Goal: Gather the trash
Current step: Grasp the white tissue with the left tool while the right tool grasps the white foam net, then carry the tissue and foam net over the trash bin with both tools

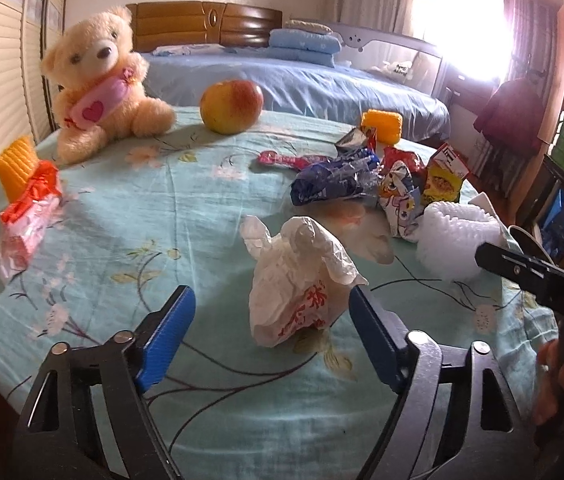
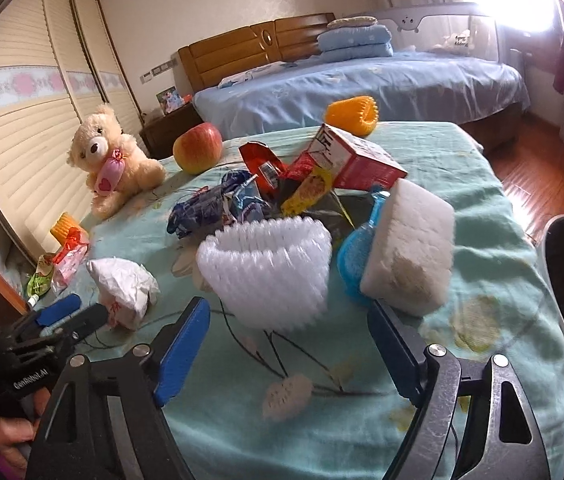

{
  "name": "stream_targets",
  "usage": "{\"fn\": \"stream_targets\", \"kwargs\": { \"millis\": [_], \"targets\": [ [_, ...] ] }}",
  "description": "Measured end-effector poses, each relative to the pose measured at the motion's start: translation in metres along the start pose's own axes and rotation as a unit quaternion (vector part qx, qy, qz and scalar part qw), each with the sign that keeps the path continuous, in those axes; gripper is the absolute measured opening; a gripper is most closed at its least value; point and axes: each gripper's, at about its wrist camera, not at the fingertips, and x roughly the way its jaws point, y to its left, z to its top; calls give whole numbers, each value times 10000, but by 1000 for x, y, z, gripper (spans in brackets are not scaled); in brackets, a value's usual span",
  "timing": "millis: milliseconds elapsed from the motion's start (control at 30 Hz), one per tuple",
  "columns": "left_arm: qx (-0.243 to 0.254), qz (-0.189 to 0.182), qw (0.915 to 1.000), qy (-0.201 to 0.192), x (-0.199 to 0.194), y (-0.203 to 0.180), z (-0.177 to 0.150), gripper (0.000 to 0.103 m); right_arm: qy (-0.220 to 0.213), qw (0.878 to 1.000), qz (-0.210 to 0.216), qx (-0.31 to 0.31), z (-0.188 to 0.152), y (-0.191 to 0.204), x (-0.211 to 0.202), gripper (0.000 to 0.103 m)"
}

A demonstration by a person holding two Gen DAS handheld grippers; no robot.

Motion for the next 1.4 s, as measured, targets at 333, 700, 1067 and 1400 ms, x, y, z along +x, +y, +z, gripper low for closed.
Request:
{"fn": "stream_targets", "kwargs": {
  "millis": [333, 700, 1067, 1400],
  "targets": [
    [207, -162, 9996, 67, 12, -8, -2, 26, 244, 9996, 127, 10, 3, -1, 21, 30],
    [270, -434, 9987, -42, -9, -24, -2, 25, 36, 9997, 220, 113, -6, -5, -11, 24],
    [615, -965, 9934, 24, -14, -73, -2, 25, -223, 9992, -8, 342, -15, -32, -51, 24],
    [1054, -1504, 9829, 119, -12, -132, -1, 25, -377, 9965, -371, 648, -23, -71, -82, 24]
  ]
}}
